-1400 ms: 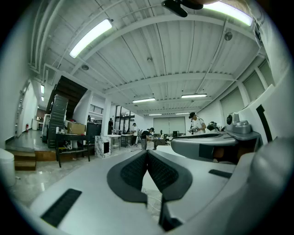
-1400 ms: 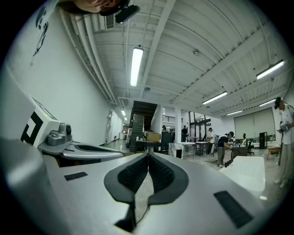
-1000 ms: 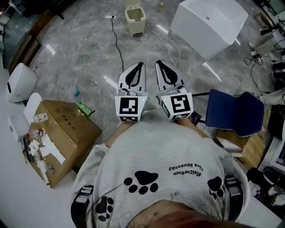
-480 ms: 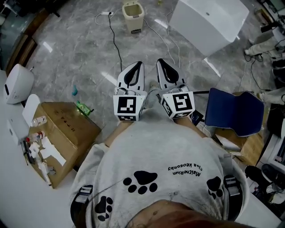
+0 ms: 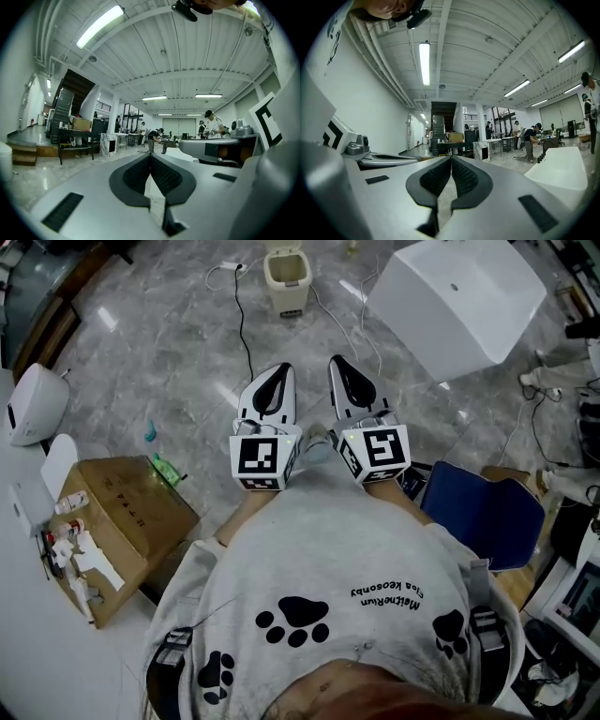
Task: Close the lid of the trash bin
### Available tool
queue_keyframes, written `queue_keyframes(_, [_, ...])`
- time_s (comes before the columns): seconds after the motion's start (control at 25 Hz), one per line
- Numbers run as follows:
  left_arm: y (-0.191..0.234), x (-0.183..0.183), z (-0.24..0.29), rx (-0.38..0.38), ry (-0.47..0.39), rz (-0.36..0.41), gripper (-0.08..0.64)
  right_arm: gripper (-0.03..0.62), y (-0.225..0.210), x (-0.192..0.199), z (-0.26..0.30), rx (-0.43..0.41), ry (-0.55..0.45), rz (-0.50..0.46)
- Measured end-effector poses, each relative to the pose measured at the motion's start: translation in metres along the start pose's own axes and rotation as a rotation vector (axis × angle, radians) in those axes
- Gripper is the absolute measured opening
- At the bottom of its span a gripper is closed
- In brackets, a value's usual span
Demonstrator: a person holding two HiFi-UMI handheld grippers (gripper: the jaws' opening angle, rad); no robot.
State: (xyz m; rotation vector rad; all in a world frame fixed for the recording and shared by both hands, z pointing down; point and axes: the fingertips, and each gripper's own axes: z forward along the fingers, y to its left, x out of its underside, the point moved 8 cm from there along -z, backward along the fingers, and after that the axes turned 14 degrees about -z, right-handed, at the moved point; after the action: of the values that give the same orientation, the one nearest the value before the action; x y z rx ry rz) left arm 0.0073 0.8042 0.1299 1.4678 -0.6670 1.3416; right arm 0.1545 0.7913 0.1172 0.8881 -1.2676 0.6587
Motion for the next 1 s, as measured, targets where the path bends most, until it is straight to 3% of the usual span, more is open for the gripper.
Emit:
queue_keyframes(0.44, [-0.005, -0.006, 0.104, -0.122, -0.014, -0.013, 0.02, 0.032, -0.109, 0.025, 0.071, -0.081, -0.004, 0.033])
queue_keyframes(1.0, [0.003, -0.017, 0.159, -0.132, -0.01, -0.015, 0.02, 0.032, -0.146, 0.036, 0.112, -0.098, 0.002, 0.058])
